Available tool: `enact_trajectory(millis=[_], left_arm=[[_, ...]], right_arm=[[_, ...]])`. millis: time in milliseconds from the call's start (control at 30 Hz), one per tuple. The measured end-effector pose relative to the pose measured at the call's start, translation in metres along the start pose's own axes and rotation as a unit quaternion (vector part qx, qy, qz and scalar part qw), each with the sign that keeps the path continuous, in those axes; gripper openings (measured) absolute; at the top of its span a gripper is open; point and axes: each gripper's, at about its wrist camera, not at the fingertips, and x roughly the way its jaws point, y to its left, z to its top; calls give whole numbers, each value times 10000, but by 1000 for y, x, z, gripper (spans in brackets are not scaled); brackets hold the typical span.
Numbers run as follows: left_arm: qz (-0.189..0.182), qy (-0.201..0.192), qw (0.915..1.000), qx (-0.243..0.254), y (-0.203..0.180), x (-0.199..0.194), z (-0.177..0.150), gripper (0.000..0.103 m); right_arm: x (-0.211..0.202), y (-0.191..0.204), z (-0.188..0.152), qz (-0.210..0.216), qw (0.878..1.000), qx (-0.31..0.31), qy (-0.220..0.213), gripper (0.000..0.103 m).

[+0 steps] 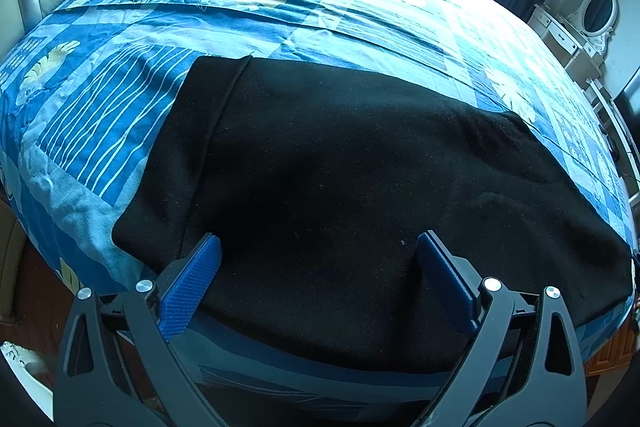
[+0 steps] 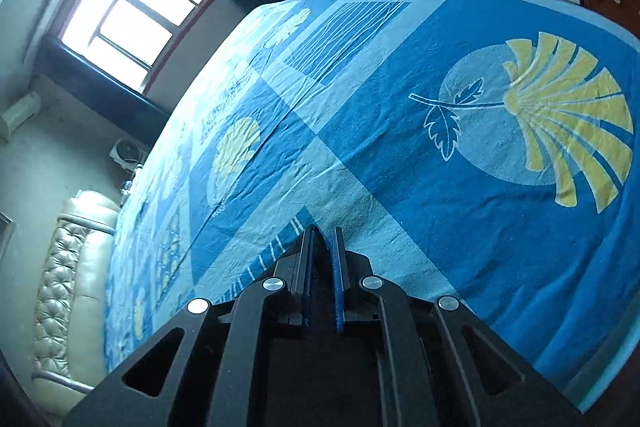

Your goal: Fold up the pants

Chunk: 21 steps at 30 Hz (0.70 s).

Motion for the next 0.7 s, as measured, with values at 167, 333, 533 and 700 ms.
enact_trajectory(millis=[167,333,533,700], left_arm=[[-186,-156,9997,-7,-3,-14,0,97],[-223,-116,9996,-134,-2,-16,3,97],[-269,-48,9992,-303,4,-16,2,97],[-239,13,9994,-262,6,-13,-2,97]], right_arm=[[-17,-29,-1,37,9989,59,455,56],[-9,-49,-14,785,9912,322,1016,57],[1,-37,-30,979,9846,-68,1444,58],[9,-14,-40,621,9869,-401,1436,47]])
